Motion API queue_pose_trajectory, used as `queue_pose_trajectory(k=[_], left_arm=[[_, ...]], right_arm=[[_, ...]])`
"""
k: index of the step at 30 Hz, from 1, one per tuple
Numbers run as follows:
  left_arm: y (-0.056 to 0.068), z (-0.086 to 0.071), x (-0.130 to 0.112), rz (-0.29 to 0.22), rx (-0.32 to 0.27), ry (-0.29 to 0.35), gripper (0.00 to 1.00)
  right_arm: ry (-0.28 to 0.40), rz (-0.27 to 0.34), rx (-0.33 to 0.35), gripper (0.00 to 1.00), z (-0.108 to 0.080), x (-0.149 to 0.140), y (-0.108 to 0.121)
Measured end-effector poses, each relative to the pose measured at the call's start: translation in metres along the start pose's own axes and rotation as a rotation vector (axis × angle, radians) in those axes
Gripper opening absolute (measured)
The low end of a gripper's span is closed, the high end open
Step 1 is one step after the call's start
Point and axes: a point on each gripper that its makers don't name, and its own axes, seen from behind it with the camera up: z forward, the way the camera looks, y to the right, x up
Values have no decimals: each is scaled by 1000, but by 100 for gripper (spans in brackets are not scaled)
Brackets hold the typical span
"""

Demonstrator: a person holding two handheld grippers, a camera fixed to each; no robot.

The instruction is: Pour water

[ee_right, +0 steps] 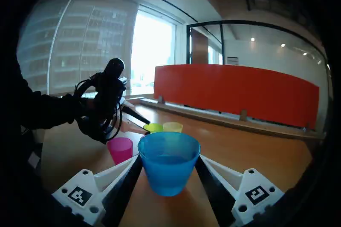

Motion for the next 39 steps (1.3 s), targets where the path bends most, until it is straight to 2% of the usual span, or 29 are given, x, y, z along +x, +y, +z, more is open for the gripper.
queue_pose_trajectory(k=[8, 23, 32, 39], left_arm=[[1, 8, 2, -5, -21, -1, 90], [6, 16, 2, 15, -76, -17, 90], [-3, 20, 5, -35, -56, -12, 89], [-1, 15, 4, -35, -61, -6, 88]], right_arm=[[-6, 3, 7, 88, 2, -4, 1], [-19, 3, 12, 88, 6, -10, 0], [-19, 10, 10, 88, 6, -12, 2], [-19, 14, 9, 88, 6, -11, 2]])
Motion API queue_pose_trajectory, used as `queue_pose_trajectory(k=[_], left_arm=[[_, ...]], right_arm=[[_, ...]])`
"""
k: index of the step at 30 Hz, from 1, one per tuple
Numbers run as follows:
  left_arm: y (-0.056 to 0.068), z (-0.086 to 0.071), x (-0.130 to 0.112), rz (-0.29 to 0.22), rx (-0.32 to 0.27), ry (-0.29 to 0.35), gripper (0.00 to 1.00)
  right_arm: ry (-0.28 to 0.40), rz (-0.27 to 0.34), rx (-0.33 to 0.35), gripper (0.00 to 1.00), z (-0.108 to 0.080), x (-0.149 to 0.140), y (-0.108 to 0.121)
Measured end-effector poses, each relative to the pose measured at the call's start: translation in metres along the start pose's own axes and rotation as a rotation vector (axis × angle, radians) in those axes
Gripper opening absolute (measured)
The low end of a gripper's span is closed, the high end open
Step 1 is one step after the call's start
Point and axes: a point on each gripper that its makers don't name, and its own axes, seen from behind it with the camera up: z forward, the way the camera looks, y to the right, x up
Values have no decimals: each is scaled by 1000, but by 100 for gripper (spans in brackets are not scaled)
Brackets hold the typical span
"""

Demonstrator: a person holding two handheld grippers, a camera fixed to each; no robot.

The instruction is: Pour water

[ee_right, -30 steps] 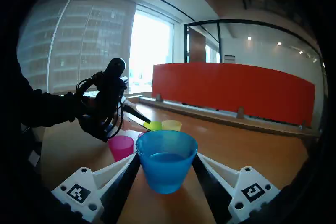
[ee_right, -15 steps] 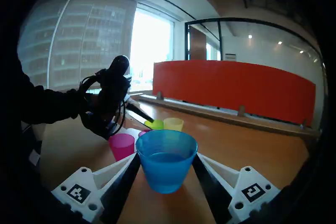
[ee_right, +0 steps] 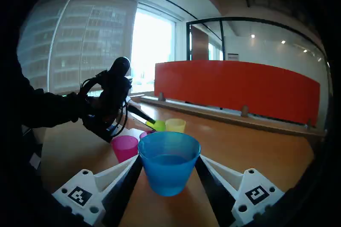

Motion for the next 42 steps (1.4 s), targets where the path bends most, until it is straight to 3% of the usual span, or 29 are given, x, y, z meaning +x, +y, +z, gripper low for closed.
queue_pose_trajectory(k=[11, 20, 26, 35, 42], left_arm=[[0, -11, 10, -19, 6, 40, 88], [7, -32, 15, -20, 11, 89, 87], [18, -56, 27, -31, 7, 144, 87], [51, -107, 48, -43, -8, 251, 87], [67, -142, 53, -46, 17, 305, 87]], right_arm=[[10, -4, 2, 88, 0, 7, -5], [20, -8, 5, 88, -1, 12, -9], [28, -14, 6, 88, -3, 16, -11], [42, -26, 10, 88, -8, 24, -18], [53, -36, 14, 88, -12, 31, -25]])
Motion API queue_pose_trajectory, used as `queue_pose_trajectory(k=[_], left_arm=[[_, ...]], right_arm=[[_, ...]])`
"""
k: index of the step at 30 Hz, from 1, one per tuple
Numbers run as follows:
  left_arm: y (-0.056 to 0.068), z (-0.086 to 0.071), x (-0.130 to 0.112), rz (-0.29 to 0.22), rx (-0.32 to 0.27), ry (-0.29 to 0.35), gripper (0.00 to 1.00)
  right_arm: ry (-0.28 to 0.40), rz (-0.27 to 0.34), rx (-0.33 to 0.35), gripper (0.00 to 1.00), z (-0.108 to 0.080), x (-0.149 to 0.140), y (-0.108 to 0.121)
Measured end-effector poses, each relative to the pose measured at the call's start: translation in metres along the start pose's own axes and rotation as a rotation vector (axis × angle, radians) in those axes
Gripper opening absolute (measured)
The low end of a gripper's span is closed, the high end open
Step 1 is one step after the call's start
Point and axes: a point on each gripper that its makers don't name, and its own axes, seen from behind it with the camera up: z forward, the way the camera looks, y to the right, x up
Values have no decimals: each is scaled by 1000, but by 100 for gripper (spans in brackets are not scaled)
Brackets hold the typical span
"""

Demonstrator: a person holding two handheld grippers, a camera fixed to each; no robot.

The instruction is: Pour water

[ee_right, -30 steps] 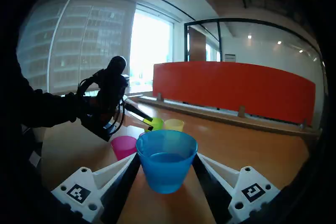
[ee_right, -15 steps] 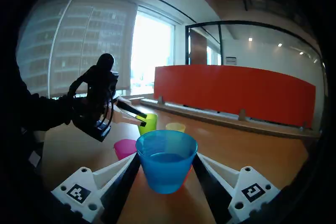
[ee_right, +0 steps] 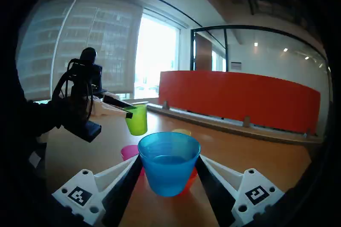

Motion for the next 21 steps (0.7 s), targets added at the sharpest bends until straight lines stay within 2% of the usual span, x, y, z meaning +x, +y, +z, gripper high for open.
queue_pose_trajectory(k=[10, 21], left_arm=[[31, -37, 17, -8, 23, 111, 87], [49, -54, 20, -32, 43, 183, 87]], right_arm=[[8, 0, 3, 88, -2, 3, -6], [9, 1, 7, 88, -4, 1, -11]])
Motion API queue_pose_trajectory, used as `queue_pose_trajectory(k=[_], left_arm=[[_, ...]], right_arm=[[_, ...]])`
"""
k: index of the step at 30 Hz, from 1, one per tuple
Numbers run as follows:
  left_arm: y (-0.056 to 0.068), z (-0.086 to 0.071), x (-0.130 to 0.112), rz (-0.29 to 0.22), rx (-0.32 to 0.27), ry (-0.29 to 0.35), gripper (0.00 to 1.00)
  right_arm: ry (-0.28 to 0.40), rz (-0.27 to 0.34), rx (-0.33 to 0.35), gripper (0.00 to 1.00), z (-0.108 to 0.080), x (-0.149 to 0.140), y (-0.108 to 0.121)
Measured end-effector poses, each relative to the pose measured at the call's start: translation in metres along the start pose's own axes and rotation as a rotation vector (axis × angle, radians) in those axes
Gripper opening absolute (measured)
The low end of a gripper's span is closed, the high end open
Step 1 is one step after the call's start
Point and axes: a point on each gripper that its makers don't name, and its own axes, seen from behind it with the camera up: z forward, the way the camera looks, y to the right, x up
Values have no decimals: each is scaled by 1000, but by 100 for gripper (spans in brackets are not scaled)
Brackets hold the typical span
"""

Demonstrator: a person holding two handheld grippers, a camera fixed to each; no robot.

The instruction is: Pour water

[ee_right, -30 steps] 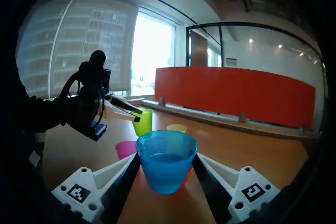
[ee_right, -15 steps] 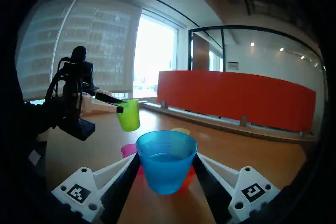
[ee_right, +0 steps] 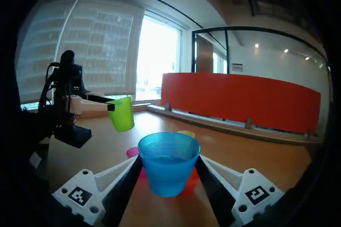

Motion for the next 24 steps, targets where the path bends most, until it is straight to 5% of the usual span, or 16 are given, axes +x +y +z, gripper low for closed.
queue_pose_trajectory(k=[11, 24], left_arm=[[15, -7, 2, -15, -12, 46, 88], [27, -6, -29, 0, -41, -54, 87]], right_arm=[[-6, -2, 2, 88, 0, -1, -3], [-12, -10, 8, 88, 2, -1, -6]])
